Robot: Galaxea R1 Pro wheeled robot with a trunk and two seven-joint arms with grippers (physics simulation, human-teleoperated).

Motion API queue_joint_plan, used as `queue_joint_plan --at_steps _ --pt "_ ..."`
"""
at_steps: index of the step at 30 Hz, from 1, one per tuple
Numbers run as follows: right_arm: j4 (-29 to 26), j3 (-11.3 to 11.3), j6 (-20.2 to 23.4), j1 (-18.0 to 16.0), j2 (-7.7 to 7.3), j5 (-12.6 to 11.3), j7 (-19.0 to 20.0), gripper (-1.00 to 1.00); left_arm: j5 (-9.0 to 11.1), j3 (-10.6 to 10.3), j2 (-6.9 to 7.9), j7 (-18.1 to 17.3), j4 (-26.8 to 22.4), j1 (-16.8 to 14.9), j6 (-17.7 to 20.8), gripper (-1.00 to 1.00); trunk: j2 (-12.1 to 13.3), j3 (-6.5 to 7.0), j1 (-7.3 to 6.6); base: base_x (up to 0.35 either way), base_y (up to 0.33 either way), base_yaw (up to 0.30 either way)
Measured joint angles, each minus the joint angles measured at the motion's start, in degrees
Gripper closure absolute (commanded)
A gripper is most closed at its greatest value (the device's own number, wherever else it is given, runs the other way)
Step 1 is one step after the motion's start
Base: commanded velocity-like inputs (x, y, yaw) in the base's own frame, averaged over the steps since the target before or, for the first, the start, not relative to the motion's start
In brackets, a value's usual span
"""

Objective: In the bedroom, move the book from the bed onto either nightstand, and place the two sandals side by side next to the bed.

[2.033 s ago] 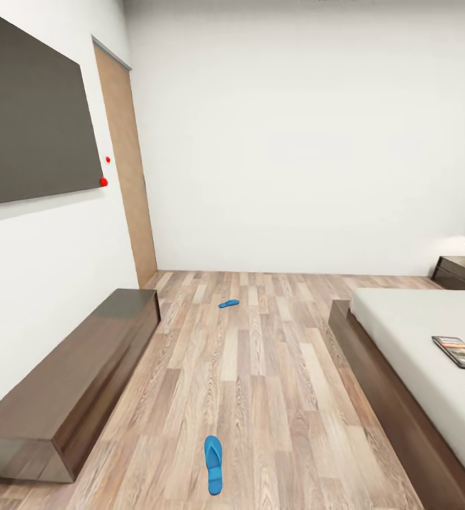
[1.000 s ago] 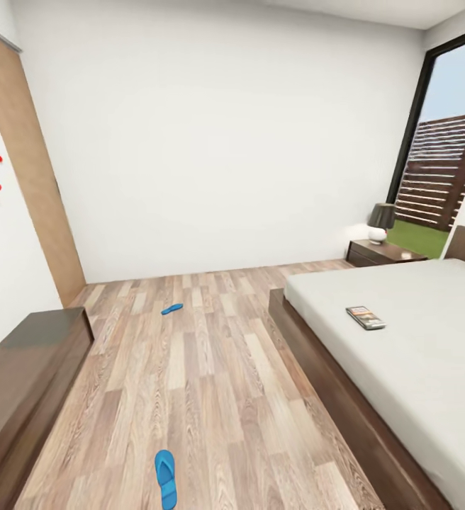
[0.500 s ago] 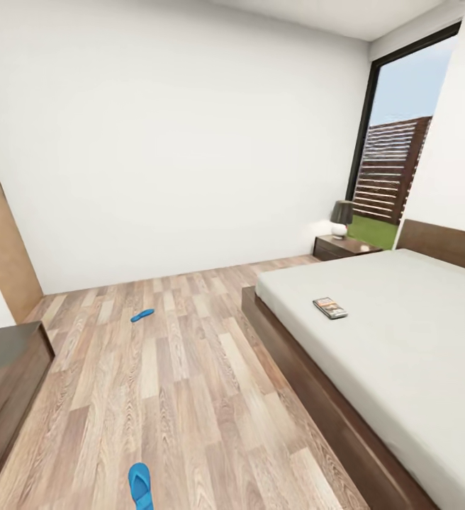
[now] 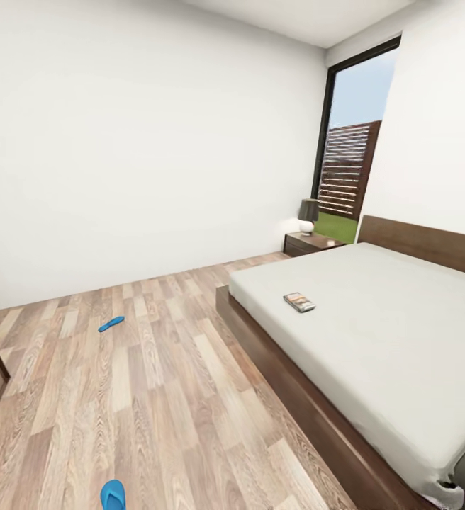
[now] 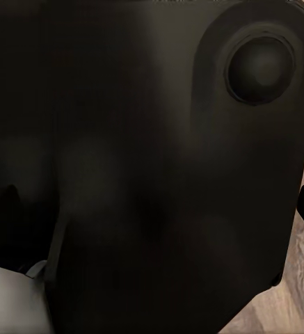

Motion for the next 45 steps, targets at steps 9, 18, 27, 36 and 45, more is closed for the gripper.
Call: queue_joint_plan --at_steps 9,18,27,36,45 --pt "-0.08 0.00 0.00 0.00 0.00 0.00 0.00 -1.00 -0.05 -0.06 0.00 -0.03 0.00 0.00 0.04 -1.00 0.00 0.00 0.00 0.000 0.000 -0.080" --pt "-0.08 0.00 0.00 0.01 0.00 0.00 0.00 -1.00 -0.15 -0.19 0.00 -0.04 0.00 0.00 0.07 -1.00 0.00 0.00 -0.01 0.024 0.000 -0.017" --pt "-0.08 0.00 0.00 0.02 0.00 0.00 0.00 -1.00 -0.22 -0.33 0.00 -0.08 0.00 0.00 0.08 -1.00 0.00 0.00 -0.03 0.224 0.000 -0.003" --pt "-0.02 0.00 0.00 0.02 0.03 0.00 0.00 -1.00 -0.24 -0.39 0.00 -0.10 0.00 0.00 0.11 -1.00 0.00 0.00 -0.03 0.309 -0.020 -0.001" --pt "-0.02 0.00 0.00 0.01 0.48 0.04 0.00 -1.00 -0.25 -0.41 -0.02 -0.07 -0.01 0.01 0.08 -1.00 0.00 0.00 -0.02 0.267 -0.122 0.054"
